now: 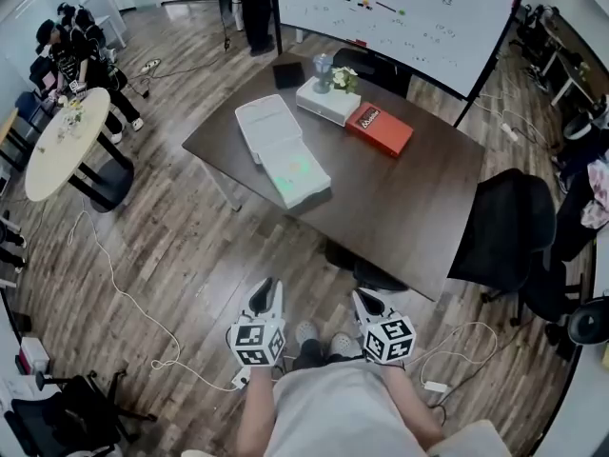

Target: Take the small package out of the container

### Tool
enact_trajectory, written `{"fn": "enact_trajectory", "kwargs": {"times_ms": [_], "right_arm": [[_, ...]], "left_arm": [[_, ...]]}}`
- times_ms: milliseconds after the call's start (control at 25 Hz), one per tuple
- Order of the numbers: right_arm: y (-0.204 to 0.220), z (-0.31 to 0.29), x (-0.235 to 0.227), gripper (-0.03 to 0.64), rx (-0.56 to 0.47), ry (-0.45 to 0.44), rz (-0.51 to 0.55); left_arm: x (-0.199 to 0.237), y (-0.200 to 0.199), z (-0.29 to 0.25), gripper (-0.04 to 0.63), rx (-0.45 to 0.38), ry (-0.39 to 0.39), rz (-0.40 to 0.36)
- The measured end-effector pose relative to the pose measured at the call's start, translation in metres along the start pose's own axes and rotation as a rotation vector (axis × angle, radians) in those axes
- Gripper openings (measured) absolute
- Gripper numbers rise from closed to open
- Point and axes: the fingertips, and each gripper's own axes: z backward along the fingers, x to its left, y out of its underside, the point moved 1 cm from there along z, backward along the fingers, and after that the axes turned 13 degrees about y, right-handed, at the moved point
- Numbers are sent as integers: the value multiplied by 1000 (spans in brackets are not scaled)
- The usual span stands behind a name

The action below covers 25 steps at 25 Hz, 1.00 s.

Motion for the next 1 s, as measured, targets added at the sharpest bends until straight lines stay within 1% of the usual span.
{"fn": "enact_trajectory", "kwargs": {"times_ms": [40,160,240,320,440,640,760,1000], "right_arm": [[0,-1,2,13,2,-5,1],[3,-5,11,25,14,-29,11],[5,-8,16,40,22,-42,16],[6,-15,21,52,28,-50,21],[11,-26,29,99,44,-60,31],[13,-42,39,147,28,-47,8],[18,-44,41,150,22,-26,-18],[2,-58,28,169,-11,2,-42]], "left_arm": [[3,1,0,84,3,1,2],[12,4,-1,114,18,1,7],[15,7,-2,151,32,15,8],[19,9,-5,171,40,33,4],[28,14,-8,215,52,53,-1],[47,16,-10,247,53,78,-1],[57,19,-8,253,64,79,6],[66,12,-22,264,62,99,1]]}}
